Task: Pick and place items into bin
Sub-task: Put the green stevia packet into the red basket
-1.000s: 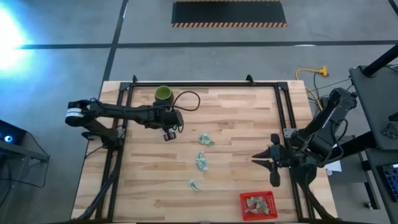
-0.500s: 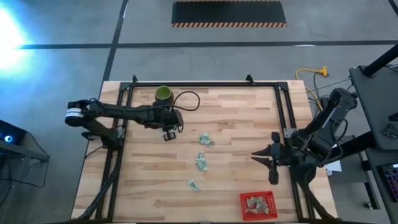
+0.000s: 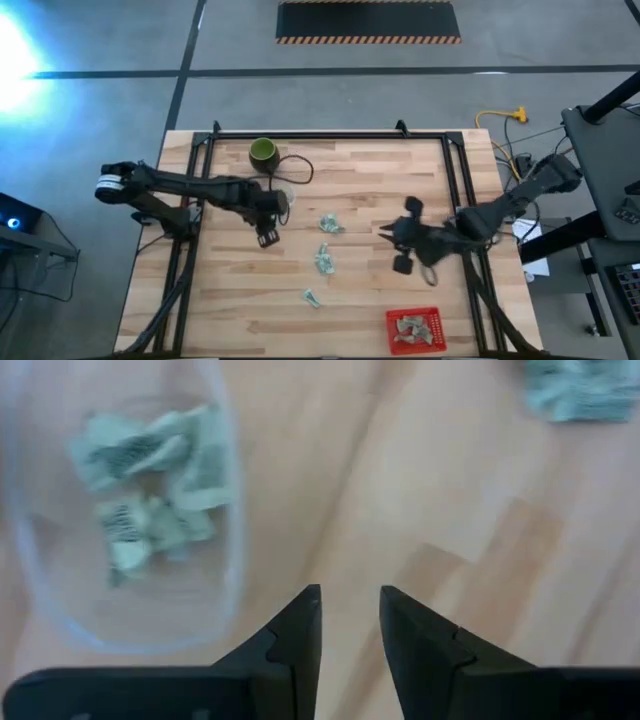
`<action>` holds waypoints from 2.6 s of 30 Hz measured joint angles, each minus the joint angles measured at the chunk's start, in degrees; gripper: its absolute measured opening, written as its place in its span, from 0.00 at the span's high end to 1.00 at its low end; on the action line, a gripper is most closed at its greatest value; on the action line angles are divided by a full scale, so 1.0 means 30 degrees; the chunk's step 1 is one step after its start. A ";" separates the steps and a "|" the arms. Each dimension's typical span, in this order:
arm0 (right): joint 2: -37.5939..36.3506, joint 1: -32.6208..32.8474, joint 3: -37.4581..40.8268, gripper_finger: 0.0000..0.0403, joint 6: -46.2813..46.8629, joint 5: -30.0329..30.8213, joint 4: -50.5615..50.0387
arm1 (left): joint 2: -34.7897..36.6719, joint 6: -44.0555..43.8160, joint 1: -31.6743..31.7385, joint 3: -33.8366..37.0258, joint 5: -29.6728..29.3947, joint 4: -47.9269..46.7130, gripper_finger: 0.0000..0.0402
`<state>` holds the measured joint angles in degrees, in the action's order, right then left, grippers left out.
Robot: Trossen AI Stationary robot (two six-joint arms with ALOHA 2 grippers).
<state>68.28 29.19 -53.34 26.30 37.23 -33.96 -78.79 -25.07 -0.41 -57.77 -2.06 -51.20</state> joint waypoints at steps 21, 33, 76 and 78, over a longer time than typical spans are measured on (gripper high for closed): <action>0.8194 -0.7431 -0.0991 0.85 -0.9347 -1.0513 0.6109 | 0.0658 -0.3442 -0.7102 0.0035 -0.1073 0.6099 0.78; 1.1722 -0.8816 -0.3159 0.65 -0.9192 -1.1086 0.5683 | 0.0658 -0.4567 -0.8141 0.0133 -0.1448 0.5939 0.78; 1.3563 -0.9493 -0.3213 0.89 -0.7752 -1.0913 0.5468 | 0.0614 -0.6021 -0.8617 0.1274 -0.1429 0.5931 0.78; 1.3563 -0.9493 -0.3213 0.92 -0.7752 -1.0913 0.5475 | 0.0614 -0.6021 -0.8617 0.1274 -0.1429 0.5931 0.78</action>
<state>108.97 0.71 -62.98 3.05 4.49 -17.54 -76.95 -43.13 -26.26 -53.95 -6.35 -33.41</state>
